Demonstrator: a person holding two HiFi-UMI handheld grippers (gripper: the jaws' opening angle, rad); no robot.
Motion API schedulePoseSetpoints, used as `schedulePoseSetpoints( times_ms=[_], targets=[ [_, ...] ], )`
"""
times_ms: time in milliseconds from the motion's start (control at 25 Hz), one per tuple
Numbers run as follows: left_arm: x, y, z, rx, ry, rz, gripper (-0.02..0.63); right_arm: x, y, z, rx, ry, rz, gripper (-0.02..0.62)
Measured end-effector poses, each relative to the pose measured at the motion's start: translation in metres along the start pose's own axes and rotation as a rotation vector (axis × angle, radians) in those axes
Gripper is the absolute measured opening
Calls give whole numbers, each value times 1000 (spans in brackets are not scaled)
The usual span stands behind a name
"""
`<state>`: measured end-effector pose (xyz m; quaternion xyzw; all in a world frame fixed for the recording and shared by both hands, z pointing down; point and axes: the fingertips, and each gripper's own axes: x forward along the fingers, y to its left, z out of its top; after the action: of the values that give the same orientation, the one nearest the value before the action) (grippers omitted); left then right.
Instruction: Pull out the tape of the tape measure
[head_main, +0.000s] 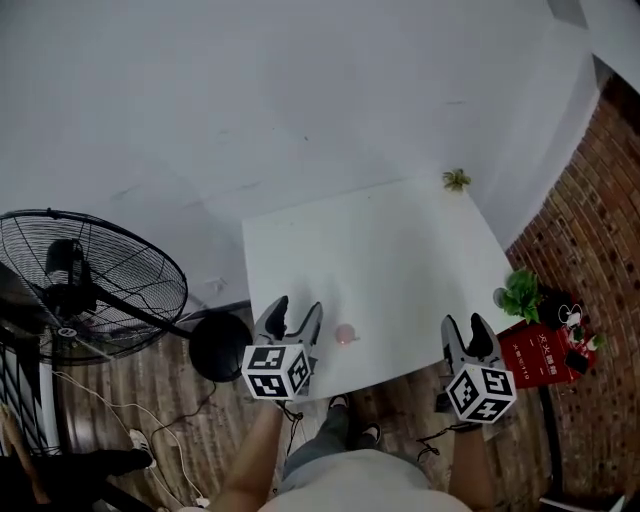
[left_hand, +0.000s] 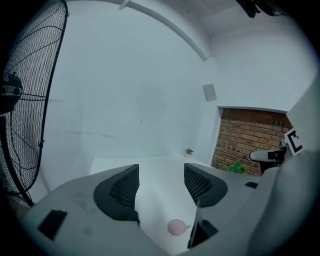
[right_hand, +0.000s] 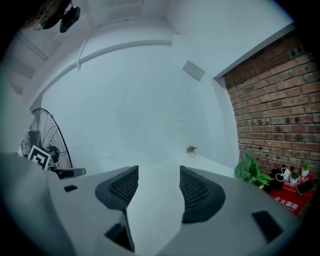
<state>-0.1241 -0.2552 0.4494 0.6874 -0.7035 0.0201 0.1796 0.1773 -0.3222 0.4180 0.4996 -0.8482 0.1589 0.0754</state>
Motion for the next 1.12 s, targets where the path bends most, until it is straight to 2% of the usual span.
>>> schedulePoseSetpoints(
  times_ms=[160,360,640,760,1120],
  targets=[
    [16,-7,-9,18,42,-55,267,9,-4,-7,10,22,-13,259],
    [34,-18,-30,87,118,-141,267,16,-13,-19,21,56,-37,259],
    [50,-34,-61,137,202,-250,267,19,-25,-49,45,129,-72,258],
    [54,-47,-78,180,242,-334,267,19,-26,-62,47,156,-74,256],
    [49,-74,-128,387,370,-633,267,9,-34,-92,62,200,-117,256]
  ],
)
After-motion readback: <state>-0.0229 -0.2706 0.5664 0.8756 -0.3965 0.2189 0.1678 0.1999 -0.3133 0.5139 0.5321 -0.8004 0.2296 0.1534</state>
